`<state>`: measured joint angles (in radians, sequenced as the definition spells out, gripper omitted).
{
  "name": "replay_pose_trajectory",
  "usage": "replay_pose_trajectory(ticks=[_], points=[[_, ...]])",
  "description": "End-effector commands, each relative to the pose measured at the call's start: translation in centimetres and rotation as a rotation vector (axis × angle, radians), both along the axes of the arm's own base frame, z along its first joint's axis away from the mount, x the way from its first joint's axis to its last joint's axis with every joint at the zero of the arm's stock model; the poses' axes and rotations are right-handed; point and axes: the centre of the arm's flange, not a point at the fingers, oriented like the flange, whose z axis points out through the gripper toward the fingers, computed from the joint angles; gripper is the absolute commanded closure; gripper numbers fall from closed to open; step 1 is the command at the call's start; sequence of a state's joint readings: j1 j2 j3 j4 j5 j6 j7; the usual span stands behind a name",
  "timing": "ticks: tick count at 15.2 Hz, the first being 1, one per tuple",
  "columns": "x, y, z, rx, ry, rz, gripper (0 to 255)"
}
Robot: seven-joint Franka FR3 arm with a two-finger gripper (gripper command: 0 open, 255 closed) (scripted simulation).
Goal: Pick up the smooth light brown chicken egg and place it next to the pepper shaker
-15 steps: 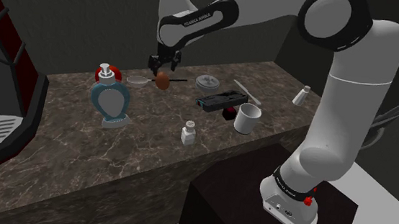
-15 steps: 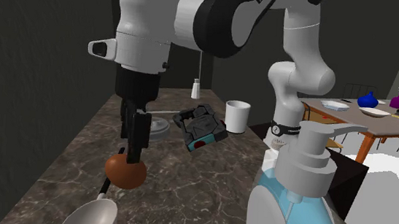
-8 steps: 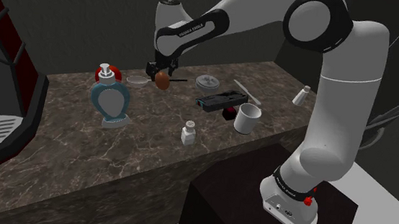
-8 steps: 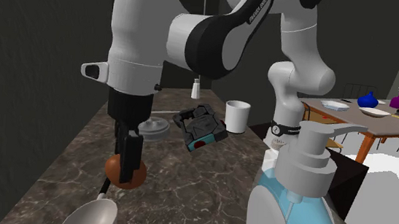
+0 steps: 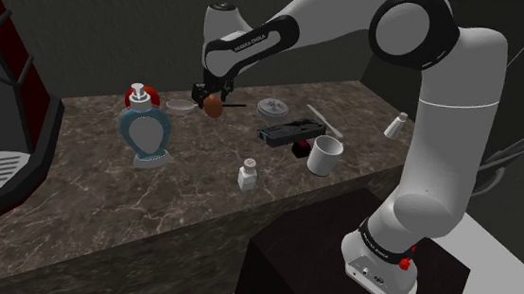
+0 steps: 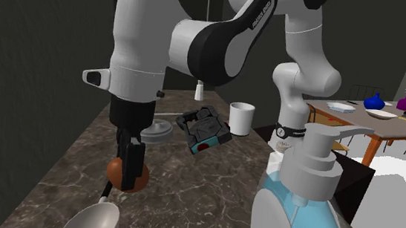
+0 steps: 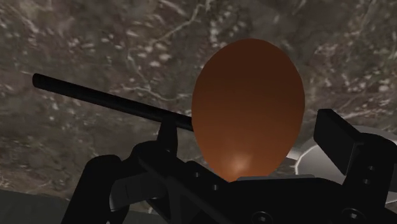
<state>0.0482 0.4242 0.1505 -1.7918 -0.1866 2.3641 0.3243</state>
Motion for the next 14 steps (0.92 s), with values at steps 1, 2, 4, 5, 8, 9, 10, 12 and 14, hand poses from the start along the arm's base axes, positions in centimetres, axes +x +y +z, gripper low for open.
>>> replay_pose_trajectory(ticks=[1, 2, 4, 5, 8, 9, 10, 12, 14], points=[[0.0, 0.0, 0.0, 0.000, 0.000, 0.000, 255], [0.0, 0.0, 0.0, 0.000, 0.000, 0.000, 255], [0.0, 0.0, 0.0, 0.000, 0.000, 0.000, 255], [0.0, 0.0, 0.0, 0.000, 0.000, 0.000, 255], [0.0, 0.0, 0.0, 0.000, 0.000, 0.000, 255], [0.0, 0.0, 0.0, 0.000, 0.000, 0.000, 255], [0.0, 0.0, 0.0, 0.000, 0.000, 0.000, 255], [0.0, 0.0, 1.1, 0.000, 0.000, 0.000, 255], [0.0, 0.0, 2.1, 0.000, 0.000, 0.000, 255]])
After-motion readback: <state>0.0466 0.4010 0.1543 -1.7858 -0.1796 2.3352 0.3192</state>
